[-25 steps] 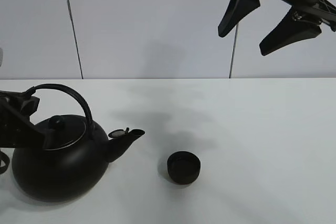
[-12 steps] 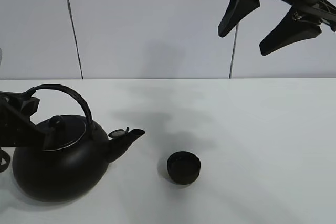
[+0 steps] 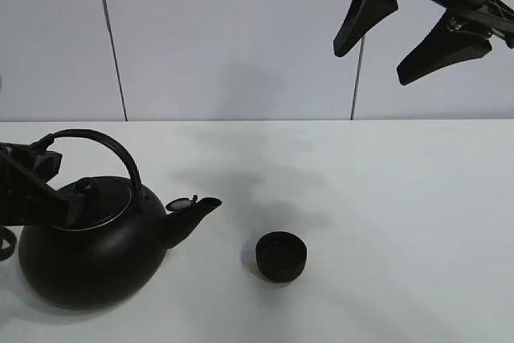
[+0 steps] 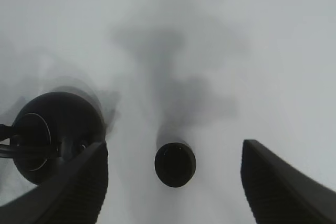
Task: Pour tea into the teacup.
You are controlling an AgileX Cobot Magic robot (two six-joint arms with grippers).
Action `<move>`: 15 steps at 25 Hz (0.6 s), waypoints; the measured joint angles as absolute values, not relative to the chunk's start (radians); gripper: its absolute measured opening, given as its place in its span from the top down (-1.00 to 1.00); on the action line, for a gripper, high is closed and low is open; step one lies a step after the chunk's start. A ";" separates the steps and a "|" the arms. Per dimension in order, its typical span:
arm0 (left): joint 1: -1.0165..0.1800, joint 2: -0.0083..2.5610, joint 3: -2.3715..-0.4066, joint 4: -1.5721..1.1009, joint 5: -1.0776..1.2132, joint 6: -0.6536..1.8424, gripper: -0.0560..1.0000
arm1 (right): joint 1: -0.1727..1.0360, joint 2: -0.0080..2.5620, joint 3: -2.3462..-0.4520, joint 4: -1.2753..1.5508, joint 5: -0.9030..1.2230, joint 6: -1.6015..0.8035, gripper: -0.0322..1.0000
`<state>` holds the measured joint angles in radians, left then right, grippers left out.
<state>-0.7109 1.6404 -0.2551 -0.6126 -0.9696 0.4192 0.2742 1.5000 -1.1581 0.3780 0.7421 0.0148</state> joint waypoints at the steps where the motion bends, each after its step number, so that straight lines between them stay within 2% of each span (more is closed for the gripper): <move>1: -0.711 1.640 -0.256 -0.615 -0.961 0.416 0.60 | 0.274 1.500 -1.158 0.378 0.742 0.015 -0.02; 10: -0.711 1.640 -0.259 -0.611 -0.885 0.406 0.32 | 0.274 1.500 -1.158 0.378 0.742 0.015 -0.02; 15: -0.711 1.640 -0.259 -0.631 -0.889 0.403 0.26 | 0.274 1.500 -1.158 0.378 0.742 0.015 -0.02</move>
